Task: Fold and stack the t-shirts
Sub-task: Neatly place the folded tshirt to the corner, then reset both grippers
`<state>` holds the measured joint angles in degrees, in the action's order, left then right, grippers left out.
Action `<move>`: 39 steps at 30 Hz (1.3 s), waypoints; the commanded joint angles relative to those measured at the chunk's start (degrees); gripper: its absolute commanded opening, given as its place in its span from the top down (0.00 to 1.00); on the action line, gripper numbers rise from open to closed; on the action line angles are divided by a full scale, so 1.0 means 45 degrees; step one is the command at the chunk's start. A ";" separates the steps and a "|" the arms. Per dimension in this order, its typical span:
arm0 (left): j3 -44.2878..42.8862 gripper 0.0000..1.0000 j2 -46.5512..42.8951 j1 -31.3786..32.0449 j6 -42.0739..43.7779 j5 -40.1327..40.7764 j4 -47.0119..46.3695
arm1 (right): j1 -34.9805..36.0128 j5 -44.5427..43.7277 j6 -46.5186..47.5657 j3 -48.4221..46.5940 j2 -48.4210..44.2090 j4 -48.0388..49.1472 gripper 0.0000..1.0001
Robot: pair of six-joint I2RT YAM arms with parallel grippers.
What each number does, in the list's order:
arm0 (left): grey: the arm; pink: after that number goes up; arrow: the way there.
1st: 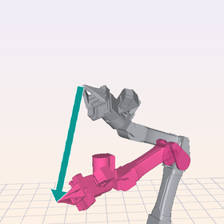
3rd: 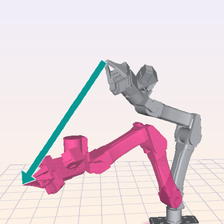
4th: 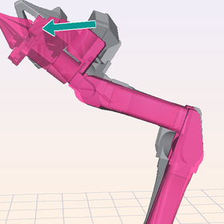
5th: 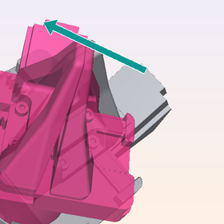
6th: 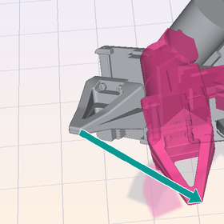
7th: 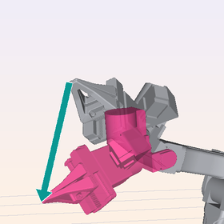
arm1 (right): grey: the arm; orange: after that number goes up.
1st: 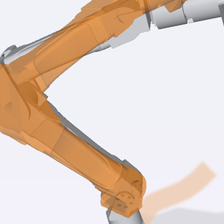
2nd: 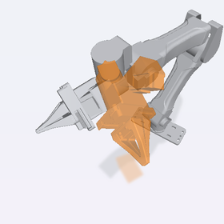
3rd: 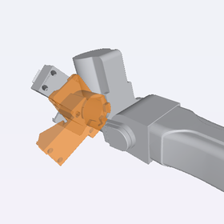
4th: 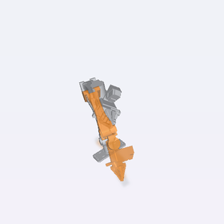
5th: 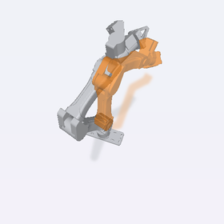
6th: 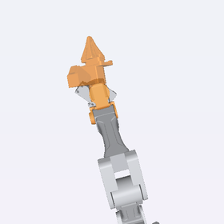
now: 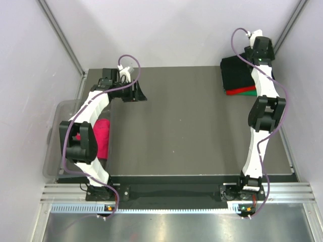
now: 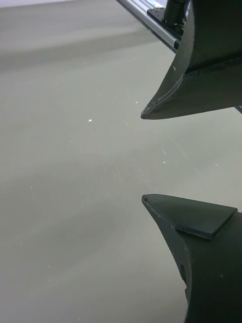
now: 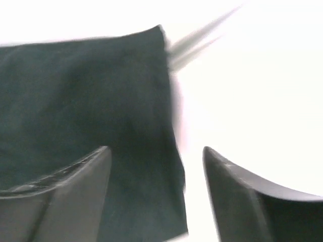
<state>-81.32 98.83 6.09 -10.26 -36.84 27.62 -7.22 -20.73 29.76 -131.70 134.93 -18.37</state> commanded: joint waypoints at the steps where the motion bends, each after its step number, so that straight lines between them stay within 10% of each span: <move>1: 0.0161 0.34 -0.1004 -0.0005 0.0385 0.0701 -0.0571 | -0.0328 -0.2615 -0.0323 0.1157 -0.1973 0.2653 0.18; 3: 0.0180 0.34 -0.1393 -0.0005 0.0580 0.1348 -0.0434 | -0.0348 -0.2543 -0.0925 0.2640 -0.3665 0.3281 0.01; 17: 0.1760 0.30 -0.5822 0.0014 0.3684 0.3090 -0.0004 | -0.0270 0.6400 -0.4718 1.0798 -1.2379 -0.1679 0.00; 19: 0.2307 0.01 -0.6721 0.0014 0.4192 0.2816 0.0132 | -0.0250 0.7375 -0.4601 1.1937 -1.3243 -0.1641 0.00; 39: 0.8772 0.01 -1.1999 -0.0005 0.2593 0.4475 -0.2035 | -0.0152 0.8025 -0.6242 1.9460 -2.1350 -0.1757 0.00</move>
<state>-43.64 47.88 6.09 2.35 -17.69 23.59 -8.27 14.87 2.66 -46.02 41.32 -25.43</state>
